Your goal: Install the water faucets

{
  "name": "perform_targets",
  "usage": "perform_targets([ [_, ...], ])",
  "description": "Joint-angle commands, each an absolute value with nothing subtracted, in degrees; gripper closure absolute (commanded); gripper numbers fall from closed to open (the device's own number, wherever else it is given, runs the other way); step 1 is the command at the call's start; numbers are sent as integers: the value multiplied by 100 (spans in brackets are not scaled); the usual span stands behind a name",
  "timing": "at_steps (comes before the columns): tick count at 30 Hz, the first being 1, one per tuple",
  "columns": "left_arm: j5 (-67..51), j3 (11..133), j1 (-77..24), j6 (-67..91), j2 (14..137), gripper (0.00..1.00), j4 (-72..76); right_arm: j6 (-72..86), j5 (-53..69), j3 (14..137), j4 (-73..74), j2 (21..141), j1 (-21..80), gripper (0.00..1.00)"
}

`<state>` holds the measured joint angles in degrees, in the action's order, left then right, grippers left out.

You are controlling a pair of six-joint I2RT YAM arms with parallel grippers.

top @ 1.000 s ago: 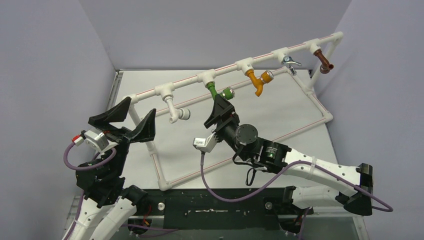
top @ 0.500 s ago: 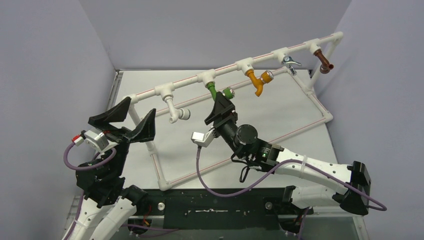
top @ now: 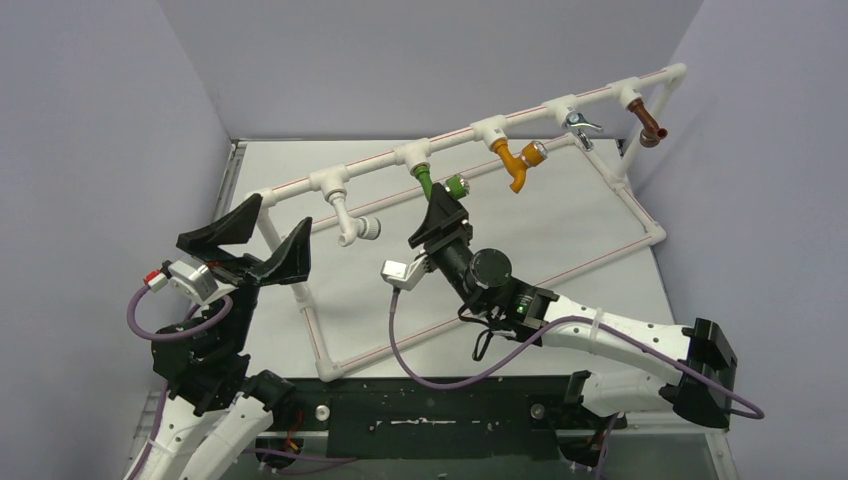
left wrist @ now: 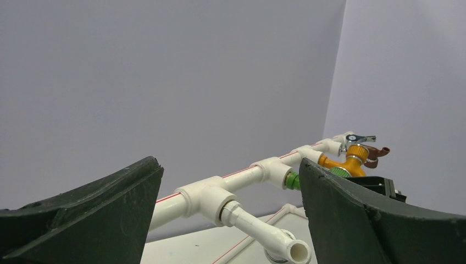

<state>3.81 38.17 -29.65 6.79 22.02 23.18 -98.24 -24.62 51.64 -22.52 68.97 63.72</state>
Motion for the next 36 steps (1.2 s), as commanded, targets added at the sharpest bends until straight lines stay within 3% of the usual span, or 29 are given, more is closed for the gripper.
perform_targets([
  [1,378,3893,-2997,617,2206,6,2435,-9829,-2439,5193,-2746,6983,6346,46],
  [5,391,3890,-2997,615,2197,6,2441,-9713,-2465,5216,-2820,7005,6337,47],
  [8,380,3883,-2997,615,2204,6,2435,-9599,-2552,5238,-2842,7036,6305,54],
  [15,378,3884,-2993,619,2206,6,2442,-9371,-2711,5134,-3193,7126,6301,100],
  [28,392,3876,-2997,608,2197,6,2443,-6279,-2791,5341,-3814,7019,6395,100],
  [36,396,3884,-2997,607,2184,6,2444,-3221,-3040,5507,-4047,7001,6371,100],
])
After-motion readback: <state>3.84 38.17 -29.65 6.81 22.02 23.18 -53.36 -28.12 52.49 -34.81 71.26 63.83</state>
